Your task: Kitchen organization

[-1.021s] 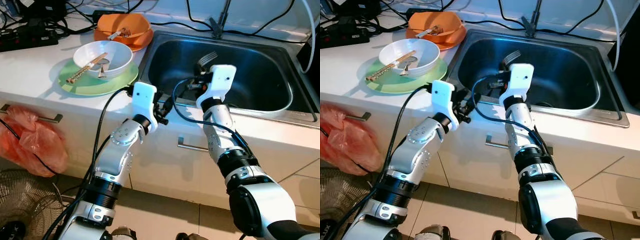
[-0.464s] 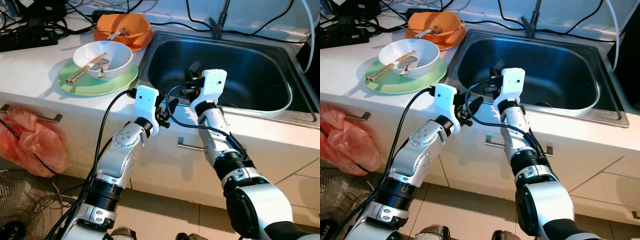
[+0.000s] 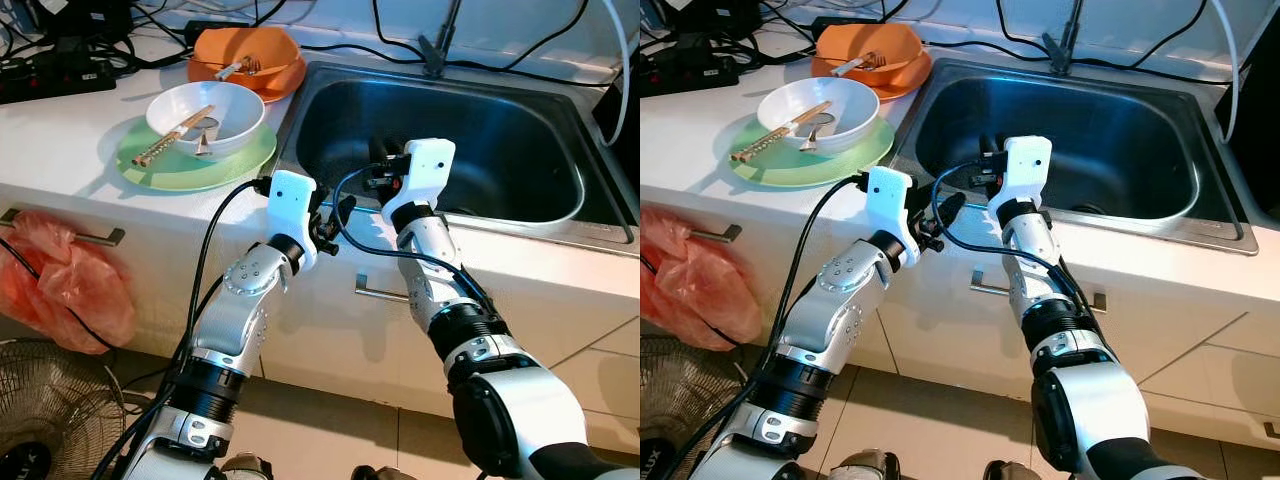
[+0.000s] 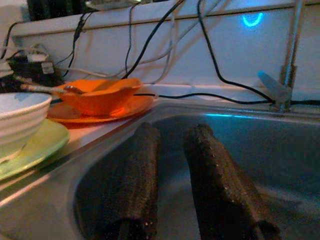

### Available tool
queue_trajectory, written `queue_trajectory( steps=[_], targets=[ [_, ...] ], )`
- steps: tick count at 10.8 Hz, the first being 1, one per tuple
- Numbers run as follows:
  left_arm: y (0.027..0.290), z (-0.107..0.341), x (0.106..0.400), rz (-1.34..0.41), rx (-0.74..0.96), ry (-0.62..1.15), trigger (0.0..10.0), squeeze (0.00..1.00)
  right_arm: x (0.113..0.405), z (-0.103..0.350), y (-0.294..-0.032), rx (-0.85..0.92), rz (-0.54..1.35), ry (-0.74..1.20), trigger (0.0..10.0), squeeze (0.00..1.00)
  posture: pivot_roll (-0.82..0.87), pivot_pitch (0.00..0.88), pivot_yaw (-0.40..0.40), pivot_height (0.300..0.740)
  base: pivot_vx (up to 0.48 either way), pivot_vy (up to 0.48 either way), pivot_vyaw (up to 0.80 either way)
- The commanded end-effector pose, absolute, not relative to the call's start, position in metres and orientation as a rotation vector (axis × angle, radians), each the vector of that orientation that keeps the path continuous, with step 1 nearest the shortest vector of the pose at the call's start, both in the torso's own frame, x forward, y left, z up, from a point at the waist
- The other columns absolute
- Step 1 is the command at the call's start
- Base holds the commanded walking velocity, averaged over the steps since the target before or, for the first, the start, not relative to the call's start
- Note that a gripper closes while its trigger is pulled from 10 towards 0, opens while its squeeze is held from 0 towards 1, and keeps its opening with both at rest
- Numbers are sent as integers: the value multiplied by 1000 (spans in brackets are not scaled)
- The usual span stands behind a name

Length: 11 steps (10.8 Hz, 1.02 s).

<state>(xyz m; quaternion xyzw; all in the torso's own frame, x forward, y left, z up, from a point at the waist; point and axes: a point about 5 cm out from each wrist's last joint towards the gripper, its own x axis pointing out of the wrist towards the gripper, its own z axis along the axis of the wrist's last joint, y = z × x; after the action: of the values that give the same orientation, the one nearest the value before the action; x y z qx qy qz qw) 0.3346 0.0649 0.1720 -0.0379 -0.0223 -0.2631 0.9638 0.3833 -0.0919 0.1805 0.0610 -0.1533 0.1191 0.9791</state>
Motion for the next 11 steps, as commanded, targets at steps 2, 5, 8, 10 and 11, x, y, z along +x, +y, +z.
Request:
queue_trajectory(
  steps=[2, 5, 8, 10, 11],
  targets=[
    [68, 180, 337, -471, -16, -121, 10000, 0, 387, 200, -97, 178, 230, -370, 10000, 0, 222, 94, -57, 740, 0, 0, 0],
    [71, 184, 337, -403, 96, -197, 10000, 0, 383, 219, -104, 297, 224, -422, 10000, 0, 216, 100, -58, 740, 0, 0, 0],
    [72, 174, 327, -325, 261, -274, 10000, 0, 372, 188, -116, 477, 257, -309, 10000, 0, 217, 106, -57, 740, 0, 0, 0],
    [83, 172, 319, -256, 252, -329, 10000, 0, 359, 155, -129, 648, 281, -202, 10000, 0, 220, 107, -57, 740, 0, 0, 0],
    [88, 174, 318, -199, 256, -377, 10000, 0, 354, 138, -135, 741, 256, -151, 10000, 0, 222, 104, -55, 740, 0, 0, 0]
  ],
)
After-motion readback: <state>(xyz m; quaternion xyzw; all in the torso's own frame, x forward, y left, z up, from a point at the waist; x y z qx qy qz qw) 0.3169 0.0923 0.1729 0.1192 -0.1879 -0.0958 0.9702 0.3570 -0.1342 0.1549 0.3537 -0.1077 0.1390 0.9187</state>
